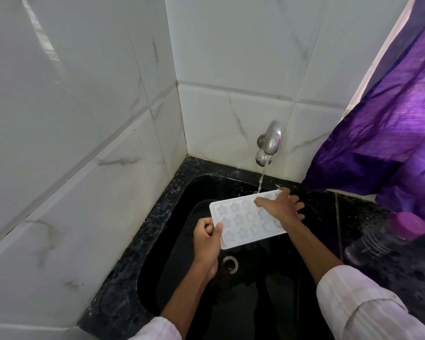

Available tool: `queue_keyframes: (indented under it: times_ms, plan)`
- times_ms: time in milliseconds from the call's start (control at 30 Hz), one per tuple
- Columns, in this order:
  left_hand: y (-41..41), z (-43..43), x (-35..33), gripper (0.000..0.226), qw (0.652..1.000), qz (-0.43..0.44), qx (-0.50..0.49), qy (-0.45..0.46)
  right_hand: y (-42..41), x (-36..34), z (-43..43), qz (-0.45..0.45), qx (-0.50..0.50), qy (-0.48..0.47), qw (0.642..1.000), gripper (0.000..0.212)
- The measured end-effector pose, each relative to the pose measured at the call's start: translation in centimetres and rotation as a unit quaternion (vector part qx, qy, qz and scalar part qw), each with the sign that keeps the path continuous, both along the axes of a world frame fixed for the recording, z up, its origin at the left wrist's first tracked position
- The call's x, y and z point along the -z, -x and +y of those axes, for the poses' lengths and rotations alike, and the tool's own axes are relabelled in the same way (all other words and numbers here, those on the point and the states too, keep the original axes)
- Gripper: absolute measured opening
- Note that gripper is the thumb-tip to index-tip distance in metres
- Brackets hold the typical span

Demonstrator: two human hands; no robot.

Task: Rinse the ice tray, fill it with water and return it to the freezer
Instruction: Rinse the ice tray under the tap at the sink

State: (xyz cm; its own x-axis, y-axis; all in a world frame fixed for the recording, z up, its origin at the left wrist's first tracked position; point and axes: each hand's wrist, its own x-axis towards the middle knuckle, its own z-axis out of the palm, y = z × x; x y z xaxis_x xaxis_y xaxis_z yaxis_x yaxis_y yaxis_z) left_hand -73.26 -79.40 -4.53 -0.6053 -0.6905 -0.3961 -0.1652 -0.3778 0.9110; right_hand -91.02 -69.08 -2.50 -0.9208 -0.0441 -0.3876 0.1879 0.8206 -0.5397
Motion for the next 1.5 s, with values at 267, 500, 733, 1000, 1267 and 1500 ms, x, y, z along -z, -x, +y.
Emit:
queue_keyframes:
  times_ms: [267, 500, 733, 1000, 1267, 1500]
  plan:
    - [-0.1, -1.2, -0.1, 0.003, 1.000, 0.009, -0.002, 0.012, -0.8, 0.4, 0.1, 0.000, 0.008, 0.038, 0.999, 0.094]
    - [-0.4, -1.2, -0.2, 0.003, 1.000, -0.003, 0.001, 0.016, -0.9, 0.2, -0.2, -0.028, 0.018, 0.027, 0.999, 0.095]
    - [-0.6, -0.4, 0.0, 0.003, 1.000, -0.005, -0.004, 0.015, -1.1, 0.3, -0.2, -0.008, 0.024, 0.020, 0.999, 0.093]
    - [-0.9, -1.0, 0.1, 0.005, 0.999, -0.016, 0.013, 0.045, -1.0, 1.4, 0.5, -0.057, 0.013, 0.066, 0.996, 0.098]
    - [-2.8, -2.4, -1.2, 0.010, 0.957, -0.022, 0.044, 0.285, -0.2, 6.7, 2.0, -0.152, -0.004, 0.205, 0.967, 0.127]
    - [-5.3, -3.5, -0.6, 0.042, 0.682, -0.035, 0.231, 0.693, -4.5, 3.6, 2.4, -0.210, 0.023, 0.254, 0.944, 0.037]
